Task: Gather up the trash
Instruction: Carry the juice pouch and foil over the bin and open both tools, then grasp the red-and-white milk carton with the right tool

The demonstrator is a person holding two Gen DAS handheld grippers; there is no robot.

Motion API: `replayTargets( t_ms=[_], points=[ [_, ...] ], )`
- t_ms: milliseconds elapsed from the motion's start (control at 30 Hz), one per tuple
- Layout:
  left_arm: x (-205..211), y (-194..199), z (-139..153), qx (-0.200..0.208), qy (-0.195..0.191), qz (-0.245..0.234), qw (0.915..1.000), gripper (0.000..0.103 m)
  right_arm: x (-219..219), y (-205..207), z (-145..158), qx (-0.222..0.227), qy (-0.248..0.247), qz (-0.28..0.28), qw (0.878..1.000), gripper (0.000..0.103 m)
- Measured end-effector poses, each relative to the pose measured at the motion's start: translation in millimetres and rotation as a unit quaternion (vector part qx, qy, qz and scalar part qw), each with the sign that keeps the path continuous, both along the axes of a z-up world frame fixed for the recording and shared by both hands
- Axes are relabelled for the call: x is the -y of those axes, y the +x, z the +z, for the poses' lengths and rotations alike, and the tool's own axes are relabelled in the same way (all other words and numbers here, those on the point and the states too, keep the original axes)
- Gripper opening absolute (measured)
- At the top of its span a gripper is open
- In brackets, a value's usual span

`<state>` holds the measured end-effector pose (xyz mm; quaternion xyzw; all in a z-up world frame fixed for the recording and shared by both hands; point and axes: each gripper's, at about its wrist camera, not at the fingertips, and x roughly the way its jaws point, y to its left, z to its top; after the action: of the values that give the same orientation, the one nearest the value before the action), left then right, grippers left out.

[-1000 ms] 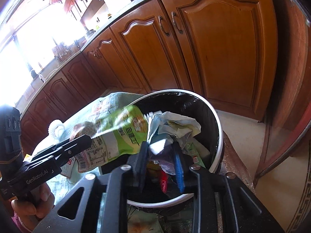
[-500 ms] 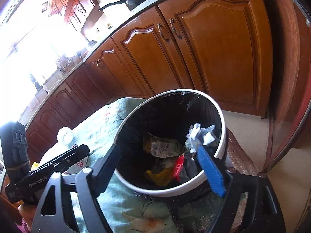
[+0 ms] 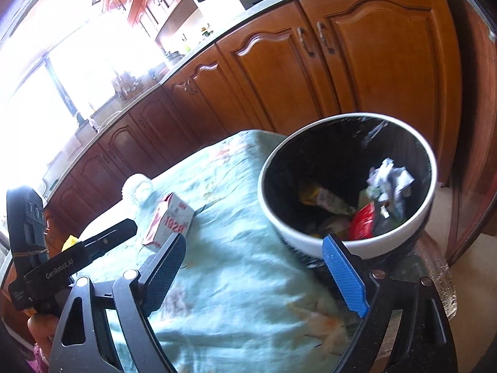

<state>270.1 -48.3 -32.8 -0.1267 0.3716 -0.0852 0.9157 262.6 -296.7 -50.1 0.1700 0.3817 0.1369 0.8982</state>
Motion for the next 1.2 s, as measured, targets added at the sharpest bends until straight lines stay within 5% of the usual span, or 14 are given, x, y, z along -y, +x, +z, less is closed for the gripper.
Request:
replayTargets(
  t_ms=[533,1200],
  points=[
    [-92.9,-30.0,-19.8,-0.04,-0.004,0.099,0.9943,0.067,-99.5,-3.0,-24.0,-0.026,-0.016,0.07,0.997,0.091],
    [-130.1,55.4,-31.6,-0.03,0.034,0.117,0.992,0.077,-150.0,42.9,-29.2,-0.024,-0.058,0.079,0.995,0.091]
  ],
)
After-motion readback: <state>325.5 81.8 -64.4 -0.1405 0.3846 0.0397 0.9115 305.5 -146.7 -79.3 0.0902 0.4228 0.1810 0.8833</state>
